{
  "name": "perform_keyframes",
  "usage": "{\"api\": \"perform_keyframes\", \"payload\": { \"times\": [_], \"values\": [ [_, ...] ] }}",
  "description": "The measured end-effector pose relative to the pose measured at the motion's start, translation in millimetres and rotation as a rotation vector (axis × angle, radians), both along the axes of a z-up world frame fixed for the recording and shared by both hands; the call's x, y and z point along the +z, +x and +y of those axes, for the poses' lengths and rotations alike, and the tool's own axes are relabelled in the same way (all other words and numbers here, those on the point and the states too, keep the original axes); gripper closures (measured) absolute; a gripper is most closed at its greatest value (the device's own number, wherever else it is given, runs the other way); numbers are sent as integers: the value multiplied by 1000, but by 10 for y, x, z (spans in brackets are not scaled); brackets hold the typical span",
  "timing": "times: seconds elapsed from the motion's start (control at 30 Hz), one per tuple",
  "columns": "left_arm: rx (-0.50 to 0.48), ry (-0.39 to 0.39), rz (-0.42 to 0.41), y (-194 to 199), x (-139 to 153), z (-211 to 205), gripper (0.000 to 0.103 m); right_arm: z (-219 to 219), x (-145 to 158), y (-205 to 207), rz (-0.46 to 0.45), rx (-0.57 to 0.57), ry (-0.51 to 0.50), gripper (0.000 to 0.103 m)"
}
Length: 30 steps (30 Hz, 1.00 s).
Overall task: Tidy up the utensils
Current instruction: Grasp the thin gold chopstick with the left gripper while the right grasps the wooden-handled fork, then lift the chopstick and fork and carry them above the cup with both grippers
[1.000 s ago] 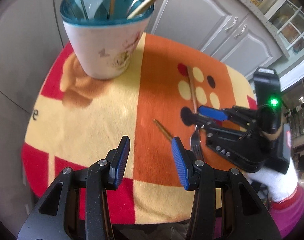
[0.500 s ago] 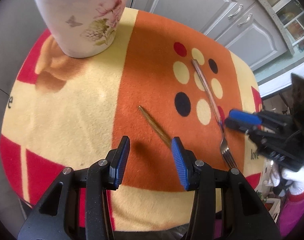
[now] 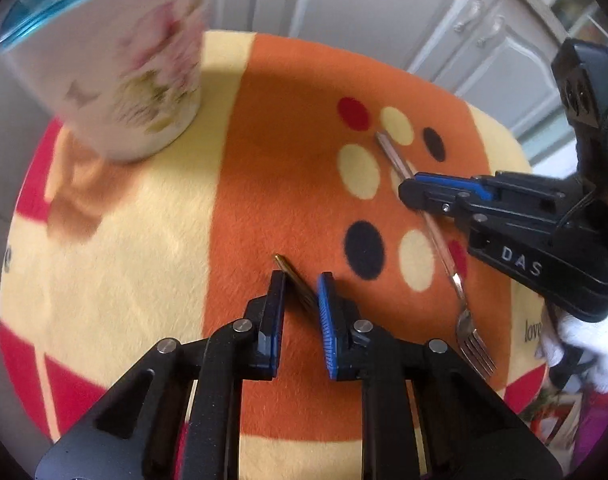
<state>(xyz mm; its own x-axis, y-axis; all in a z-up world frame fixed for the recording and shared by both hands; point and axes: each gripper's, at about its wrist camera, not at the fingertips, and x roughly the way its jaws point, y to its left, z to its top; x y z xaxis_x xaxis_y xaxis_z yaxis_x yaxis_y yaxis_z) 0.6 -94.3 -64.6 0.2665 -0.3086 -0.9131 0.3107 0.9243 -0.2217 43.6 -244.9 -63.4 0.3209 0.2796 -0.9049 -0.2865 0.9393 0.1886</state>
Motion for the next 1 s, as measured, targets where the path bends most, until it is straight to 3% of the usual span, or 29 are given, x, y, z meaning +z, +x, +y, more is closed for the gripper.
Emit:
{"api": "perform_keyframes", "payload": {
  "times": [0.17,0.4,0.63,1.0],
  "values": [
    [-9,-45,6,39,97,93,94,-66,293,-225,-68,32,17,94],
    [-57,-113,-114,-169,636,226,98,-231,799,-675,-175,16,97,94],
    [-71,-155,-175,-315,987,368,98,-281,1101,-1055,-241,-8,115,94],
    [-48,-187,-289,-394,1566,615,98,-85,1411,-1105,-319,14,119,95]
  ]
}}
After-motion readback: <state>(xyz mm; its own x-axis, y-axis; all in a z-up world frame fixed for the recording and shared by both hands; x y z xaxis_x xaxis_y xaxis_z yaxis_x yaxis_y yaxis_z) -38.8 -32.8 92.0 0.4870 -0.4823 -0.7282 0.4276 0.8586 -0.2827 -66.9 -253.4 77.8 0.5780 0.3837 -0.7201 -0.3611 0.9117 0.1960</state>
